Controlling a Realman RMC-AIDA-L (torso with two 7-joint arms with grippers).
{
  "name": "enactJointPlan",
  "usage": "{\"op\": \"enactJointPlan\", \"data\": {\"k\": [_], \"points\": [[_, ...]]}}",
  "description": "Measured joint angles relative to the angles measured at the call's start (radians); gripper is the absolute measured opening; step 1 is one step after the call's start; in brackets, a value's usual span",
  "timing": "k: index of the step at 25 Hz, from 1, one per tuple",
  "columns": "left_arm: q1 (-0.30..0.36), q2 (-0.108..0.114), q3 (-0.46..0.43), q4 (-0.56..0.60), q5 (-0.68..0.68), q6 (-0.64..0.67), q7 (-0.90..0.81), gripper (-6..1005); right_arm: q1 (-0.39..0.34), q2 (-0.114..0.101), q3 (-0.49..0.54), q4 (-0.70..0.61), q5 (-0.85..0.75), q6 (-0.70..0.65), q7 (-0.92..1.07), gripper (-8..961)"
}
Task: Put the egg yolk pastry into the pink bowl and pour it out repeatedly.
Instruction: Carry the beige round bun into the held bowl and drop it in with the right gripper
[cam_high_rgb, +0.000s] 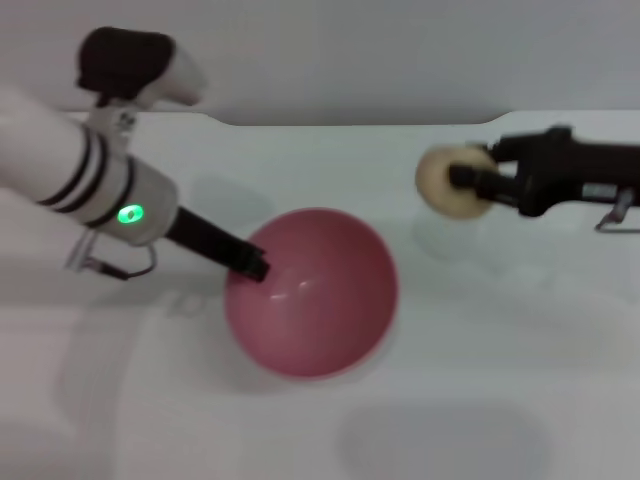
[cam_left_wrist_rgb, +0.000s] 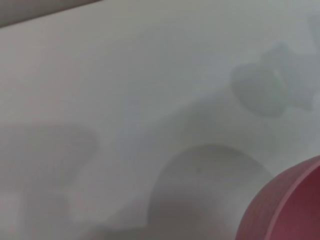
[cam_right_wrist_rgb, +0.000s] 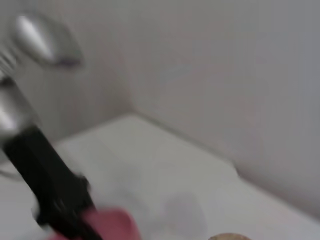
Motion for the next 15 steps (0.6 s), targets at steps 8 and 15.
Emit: {"op": "enactJointPlan", "data": {"k": [8,15], "points": [[-0.108,-0.012,0.058,-0.108,-0.010,-0.071,-0.023,0,0.039,0.013,-0.125,-0.047,0.028,-0.088,-0.002,259],[-0.117,-0.012,0.074,-0.106,-0.013,-0.080,-0.042,-1,0.080,0.016,-0.246,-0.045,-0.047,-0.070,0.006,267]]}}
